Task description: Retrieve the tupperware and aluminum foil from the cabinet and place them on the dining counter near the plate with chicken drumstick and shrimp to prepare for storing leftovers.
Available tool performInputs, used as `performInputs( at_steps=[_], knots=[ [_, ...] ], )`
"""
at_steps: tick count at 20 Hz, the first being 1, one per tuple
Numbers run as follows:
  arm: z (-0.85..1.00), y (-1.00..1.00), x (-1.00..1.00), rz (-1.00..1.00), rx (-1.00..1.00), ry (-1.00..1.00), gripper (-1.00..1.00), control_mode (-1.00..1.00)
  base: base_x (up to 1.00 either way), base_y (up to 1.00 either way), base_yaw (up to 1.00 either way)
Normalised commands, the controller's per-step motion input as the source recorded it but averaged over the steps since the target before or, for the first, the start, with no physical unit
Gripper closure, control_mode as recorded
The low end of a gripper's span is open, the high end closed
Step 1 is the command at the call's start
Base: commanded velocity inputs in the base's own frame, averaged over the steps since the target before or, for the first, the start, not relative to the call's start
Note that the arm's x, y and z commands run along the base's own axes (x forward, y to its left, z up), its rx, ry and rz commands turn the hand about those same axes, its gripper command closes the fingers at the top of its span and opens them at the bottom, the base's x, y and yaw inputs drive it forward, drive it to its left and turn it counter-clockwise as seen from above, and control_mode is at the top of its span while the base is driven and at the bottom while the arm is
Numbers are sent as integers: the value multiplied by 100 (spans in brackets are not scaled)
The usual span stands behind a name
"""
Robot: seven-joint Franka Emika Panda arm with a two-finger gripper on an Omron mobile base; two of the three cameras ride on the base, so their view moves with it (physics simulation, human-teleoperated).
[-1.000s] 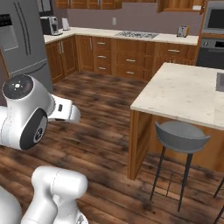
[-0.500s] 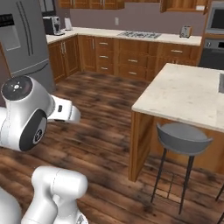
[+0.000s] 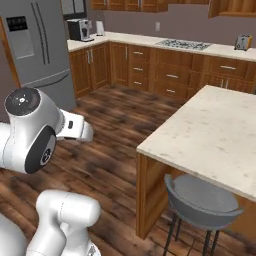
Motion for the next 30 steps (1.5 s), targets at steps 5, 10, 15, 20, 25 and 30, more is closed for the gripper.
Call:
performInputs(
  at_steps=[5,10,15,20,25,30],
  knots=[
    [0,0,0,0,0,0,-100,100,96,88,-12],
    [0,0,0,0,0,0,-100,100,100,100,-33],
    [0,0,0,0,0,0,-100,100,100,100,-36],
    [0,0,0,0,0,0,-100,100,100,100,-37],
    [0,0,0,0,0,0,-100,100,100,100,-37],
    [0,0,0,0,0,0,-100,100,100,72,-31]
  ],
)
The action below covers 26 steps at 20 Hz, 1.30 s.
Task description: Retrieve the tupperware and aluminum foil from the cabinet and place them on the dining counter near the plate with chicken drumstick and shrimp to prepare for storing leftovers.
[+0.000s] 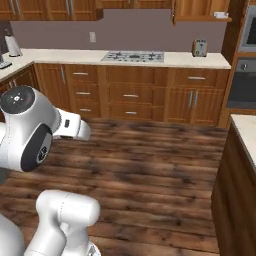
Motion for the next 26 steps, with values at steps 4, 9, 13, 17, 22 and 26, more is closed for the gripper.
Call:
performInputs(
  at_steps=[4,9,13,17,22,26],
  knots=[
    [0,0,0,0,0,0,-100,100,100,29,-23],
    [0,0,0,0,0,0,-100,100,100,-8,-14],
    [0,0,0,0,0,0,-100,100,100,-18,-14],
    [0,0,0,0,0,0,-100,100,100,-38,-12],
    [0,0,0,0,0,0,-100,100,100,-56,-15],
    [0,0,0,0,0,0,-100,100,100,-50,-11]
  ],
)
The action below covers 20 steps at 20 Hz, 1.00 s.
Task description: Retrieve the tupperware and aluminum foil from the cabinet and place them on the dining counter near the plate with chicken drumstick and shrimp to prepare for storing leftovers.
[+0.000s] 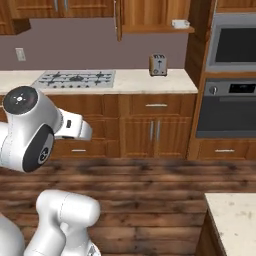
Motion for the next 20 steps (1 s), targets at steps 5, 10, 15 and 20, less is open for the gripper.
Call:
performInputs(
  at_steps=[5,10,15,20],
  knots=[
    [0,0,0,0,0,0,-100,100,100,-28,-1],
    [0,0,0,0,0,0,-100,100,100,-9,0],
    [0,0,0,0,0,0,-100,100,100,0,0],
    [0,0,0,0,0,0,-100,100,100,-9,0]
  ],
)
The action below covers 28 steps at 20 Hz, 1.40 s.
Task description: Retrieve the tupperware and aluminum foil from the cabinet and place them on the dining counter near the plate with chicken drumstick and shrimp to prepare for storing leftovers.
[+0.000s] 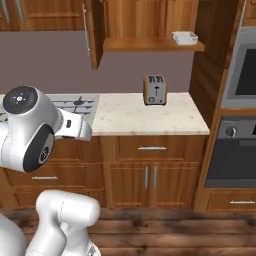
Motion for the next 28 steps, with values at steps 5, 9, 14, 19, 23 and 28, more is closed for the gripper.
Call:
performInputs(
  at_steps=[5,9,14,19,23,28],
  knots=[
    [0,0,0,0,0,0,-100,100,100,-87,2],
    [0,0,0,0,0,0,-100,100,100,-97,9],
    [0,0,0,0,0,0,-100,100,96,-66,23],
    [0,0,0,0,0,0,-100,100,49,-16,28],
    [0,0,0,0,0,0,-100,100,21,-2,29],
    [0,0,0,0,0,0,-100,100,23,-25,15]
  ],
)
